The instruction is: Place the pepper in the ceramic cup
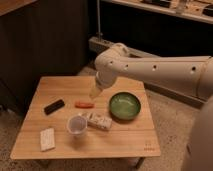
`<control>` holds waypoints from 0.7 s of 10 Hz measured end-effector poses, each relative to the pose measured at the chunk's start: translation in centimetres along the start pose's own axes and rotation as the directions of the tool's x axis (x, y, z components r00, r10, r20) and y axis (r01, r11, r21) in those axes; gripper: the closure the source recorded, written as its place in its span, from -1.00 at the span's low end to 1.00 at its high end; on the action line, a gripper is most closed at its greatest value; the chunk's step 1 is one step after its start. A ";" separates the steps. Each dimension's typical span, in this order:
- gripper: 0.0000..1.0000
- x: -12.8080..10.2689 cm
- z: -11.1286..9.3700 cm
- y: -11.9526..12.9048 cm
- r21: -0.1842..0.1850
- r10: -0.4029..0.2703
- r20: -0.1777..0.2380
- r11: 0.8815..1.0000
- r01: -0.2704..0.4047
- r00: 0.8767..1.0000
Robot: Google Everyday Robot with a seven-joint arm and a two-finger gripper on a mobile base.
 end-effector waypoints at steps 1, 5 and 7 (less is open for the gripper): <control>-0.60 -1.4 1.4 -0.7 -0.048 -0.030 0.013 0.998 0.031 0.999; -0.60 -3.0 4.8 -0.5 -0.172 -0.132 0.128 0.973 0.153 0.983; -0.60 -2.0 7.1 -0.2 -0.247 -0.168 0.185 0.946 0.211 0.968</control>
